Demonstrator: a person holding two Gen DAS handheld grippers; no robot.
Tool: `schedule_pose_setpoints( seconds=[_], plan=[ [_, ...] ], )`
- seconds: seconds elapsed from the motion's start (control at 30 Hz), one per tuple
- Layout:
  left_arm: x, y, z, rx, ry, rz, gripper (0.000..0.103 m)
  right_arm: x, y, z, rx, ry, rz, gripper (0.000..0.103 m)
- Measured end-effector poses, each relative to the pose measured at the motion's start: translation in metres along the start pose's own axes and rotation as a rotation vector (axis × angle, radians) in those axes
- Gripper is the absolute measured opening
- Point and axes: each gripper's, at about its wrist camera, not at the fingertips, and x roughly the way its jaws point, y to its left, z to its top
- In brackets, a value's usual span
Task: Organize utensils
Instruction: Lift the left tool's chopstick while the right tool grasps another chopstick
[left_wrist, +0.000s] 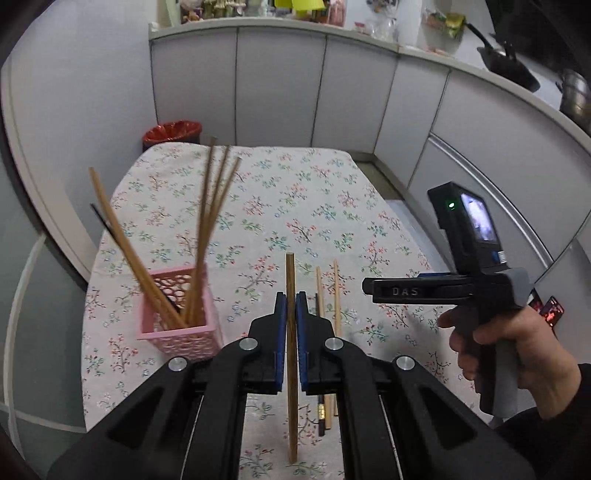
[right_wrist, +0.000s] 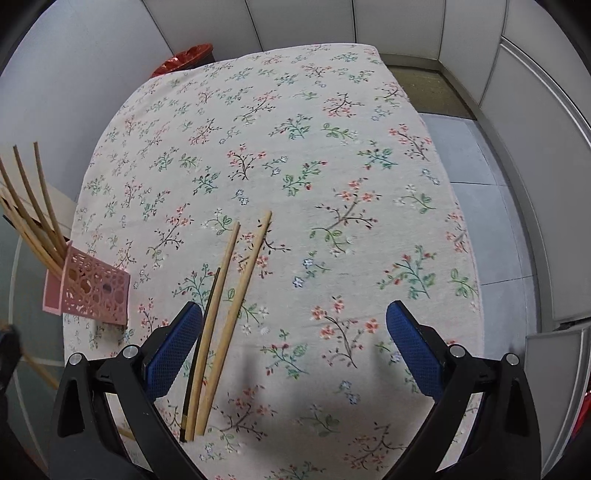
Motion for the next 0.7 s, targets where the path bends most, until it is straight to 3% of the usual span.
schedule_pose_setpoints(
  seconds=[0.17, 0.23, 0.3, 0.5, 0.7],
  plan=[
    [-0.009, 0.024, -0.004, -0.036, -0.019, 0.022, 0.005, 0.024, 0.012, 0.009, 0.041, 0.046, 0.032, 0.071],
    [-0.009, 0.034, -0.004, -0.06, -0.02, 0.025, 0.005, 0.035, 0.016, 0.012, 0.056, 0.062, 0.033, 0.055],
    [-0.009, 0.04, -0.005, -0.074, -0.02, 0.026, 0.005, 0.045, 0.019, 0.015, 0.066, 0.072, 0.031, 0.045],
    [-0.016, 0.052, -0.005, -0.083, -0.032, 0.036, 0.005, 0.069, 0.028, 0.019, 0.054, 0.1, -0.003, 0.028],
    [-0.019, 0.058, -0.007, -0.102, -0.033, 0.035, 0.005, 0.071, 0.04, 0.018, -0.007, 0.072, -0.084, 0.01]
  ],
)
